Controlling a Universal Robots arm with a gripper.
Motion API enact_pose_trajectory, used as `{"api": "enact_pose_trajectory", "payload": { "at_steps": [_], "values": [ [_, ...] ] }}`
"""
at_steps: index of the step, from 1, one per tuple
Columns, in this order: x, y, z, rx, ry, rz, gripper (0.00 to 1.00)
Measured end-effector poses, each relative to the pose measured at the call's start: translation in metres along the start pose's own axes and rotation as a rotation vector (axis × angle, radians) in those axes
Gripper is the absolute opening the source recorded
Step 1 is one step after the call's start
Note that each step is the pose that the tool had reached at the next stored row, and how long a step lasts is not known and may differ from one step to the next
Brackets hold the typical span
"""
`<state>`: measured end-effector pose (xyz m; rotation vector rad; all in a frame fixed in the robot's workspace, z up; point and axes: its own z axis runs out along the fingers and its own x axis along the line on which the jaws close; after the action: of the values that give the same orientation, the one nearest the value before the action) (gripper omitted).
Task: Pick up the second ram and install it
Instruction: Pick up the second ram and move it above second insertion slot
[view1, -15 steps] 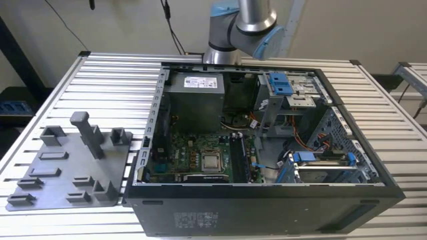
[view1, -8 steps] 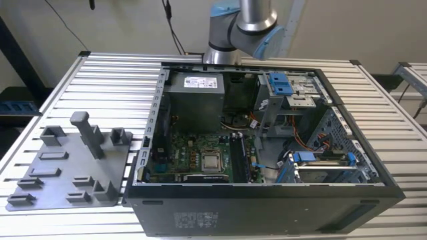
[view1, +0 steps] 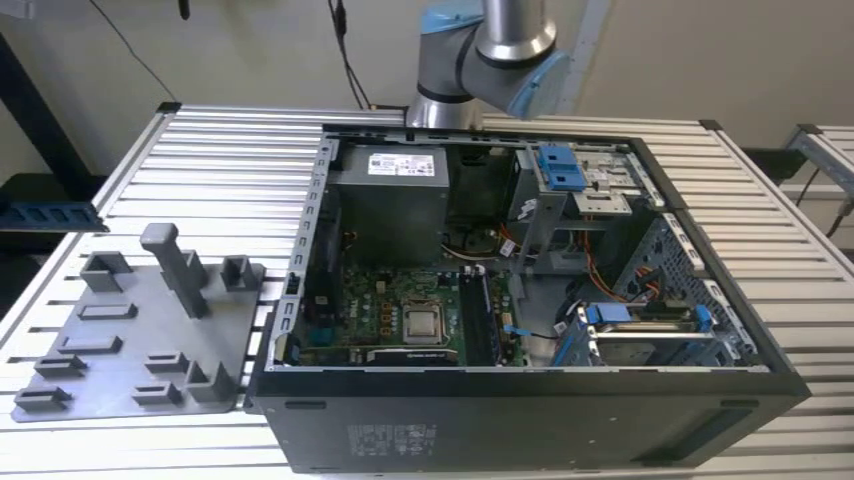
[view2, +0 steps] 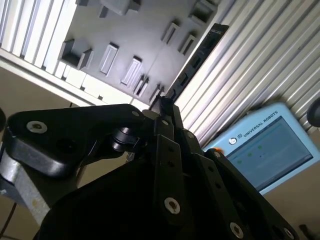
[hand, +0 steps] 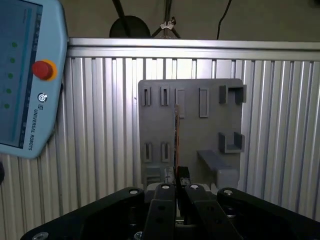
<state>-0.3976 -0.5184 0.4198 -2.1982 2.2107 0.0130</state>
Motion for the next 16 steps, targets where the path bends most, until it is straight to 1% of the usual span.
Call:
{"api": "enact_pose_trajectory", "payload": {
  "at_steps": [16],
  "values": [
    [-0.0002,-0.0378,0.0004,-0.0028,0.0,-0.001,0.14]
  ]
}}
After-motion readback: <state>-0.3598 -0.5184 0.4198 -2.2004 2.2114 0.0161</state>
